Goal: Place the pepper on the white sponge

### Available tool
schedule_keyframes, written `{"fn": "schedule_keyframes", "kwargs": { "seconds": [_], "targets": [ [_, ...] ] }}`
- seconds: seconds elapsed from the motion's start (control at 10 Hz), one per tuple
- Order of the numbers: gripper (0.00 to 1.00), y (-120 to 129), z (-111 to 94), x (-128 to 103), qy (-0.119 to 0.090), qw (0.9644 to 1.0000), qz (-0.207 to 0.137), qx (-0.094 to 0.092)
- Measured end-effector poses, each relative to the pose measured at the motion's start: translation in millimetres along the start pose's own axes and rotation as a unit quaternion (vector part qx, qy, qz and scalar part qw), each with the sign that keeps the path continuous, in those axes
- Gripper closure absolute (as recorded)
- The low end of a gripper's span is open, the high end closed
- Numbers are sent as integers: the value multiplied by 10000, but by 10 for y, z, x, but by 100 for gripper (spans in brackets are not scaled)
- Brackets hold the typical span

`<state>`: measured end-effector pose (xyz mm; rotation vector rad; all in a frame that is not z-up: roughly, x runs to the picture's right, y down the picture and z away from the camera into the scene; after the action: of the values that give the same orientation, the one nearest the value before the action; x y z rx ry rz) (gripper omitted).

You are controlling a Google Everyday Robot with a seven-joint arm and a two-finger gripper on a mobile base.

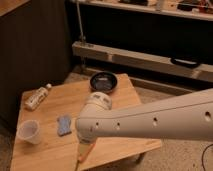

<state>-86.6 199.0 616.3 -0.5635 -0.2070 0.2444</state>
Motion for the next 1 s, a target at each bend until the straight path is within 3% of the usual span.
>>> {"fn": "schedule_keyframes", "kwargs": {
  "seconds": [0.1,0.3,0.5,0.6,0.7,0.8,1.0],
  "targets": [
    [20,-144,-33,158,-356,9989,-310,42],
    [20,-309,-87,300,-788,9941,-713,216],
    [20,-460,-157,457,-1063,9884,-981,471],
    [20,-500,-168,506,-1106,9870,-1041,528],
    [20,-509,-146,491,-1047,9881,-1030,461],
    [20,-514,-65,455,-968,9886,-1097,364],
    [20,-508,245,307,-862,9848,-1507,14]
  ]
}}
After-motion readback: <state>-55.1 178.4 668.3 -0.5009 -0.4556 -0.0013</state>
